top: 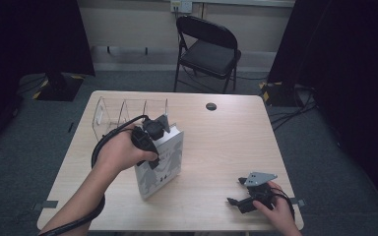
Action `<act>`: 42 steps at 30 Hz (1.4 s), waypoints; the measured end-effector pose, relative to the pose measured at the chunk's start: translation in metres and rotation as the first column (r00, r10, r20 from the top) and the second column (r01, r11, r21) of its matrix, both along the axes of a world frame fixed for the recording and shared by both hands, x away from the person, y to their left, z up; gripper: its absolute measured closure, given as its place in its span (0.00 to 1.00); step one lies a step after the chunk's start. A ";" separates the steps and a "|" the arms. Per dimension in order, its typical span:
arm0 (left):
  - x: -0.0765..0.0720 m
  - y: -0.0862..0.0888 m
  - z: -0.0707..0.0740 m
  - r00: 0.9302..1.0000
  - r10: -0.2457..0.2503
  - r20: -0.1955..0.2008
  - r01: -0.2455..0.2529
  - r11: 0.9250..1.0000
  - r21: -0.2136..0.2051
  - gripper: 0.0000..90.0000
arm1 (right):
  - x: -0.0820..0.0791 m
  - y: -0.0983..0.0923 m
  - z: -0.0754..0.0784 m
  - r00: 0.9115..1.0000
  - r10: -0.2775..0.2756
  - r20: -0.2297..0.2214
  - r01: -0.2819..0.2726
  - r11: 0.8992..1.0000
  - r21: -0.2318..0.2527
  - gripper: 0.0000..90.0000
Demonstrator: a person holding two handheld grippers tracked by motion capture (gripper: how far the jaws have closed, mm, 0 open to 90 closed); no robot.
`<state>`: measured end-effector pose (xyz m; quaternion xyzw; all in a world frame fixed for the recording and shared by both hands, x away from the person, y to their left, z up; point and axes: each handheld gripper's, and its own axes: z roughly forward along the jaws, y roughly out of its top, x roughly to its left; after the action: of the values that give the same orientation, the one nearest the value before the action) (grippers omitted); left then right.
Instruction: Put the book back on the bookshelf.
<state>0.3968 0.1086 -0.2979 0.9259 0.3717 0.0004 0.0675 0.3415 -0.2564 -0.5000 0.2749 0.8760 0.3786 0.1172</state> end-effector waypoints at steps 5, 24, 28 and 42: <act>0.000 0.012 -0.001 0.999 0.047 0.006 -0.047 0.999 -0.001 0.58 | 0.000 0.000 0.000 1.000 0.000 0.001 0.000 1.000 0.000 0.12; 0.005 0.050 -0.002 0.985 0.173 -0.009 -0.173 0.985 -0.019 0.58 | 0.000 0.000 0.000 1.000 0.001 0.000 -0.001 1.000 0.000 0.12; 0.008 0.054 -0.003 0.981 0.193 -0.017 -0.194 0.981 -0.023 0.58 | 0.000 0.000 0.000 1.000 0.001 0.001 -0.001 1.000 0.000 0.12; 0.019 0.053 -0.005 0.957 0.291 -0.012 -0.291 0.956 -0.036 0.59 | 0.000 0.000 0.000 1.000 0.000 0.000 0.000 1.000 0.000 0.12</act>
<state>0.4158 0.1619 -0.3028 0.8597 0.5040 0.0005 0.0829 0.3414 -0.2564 -0.5001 0.2748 0.8759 0.3787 0.1173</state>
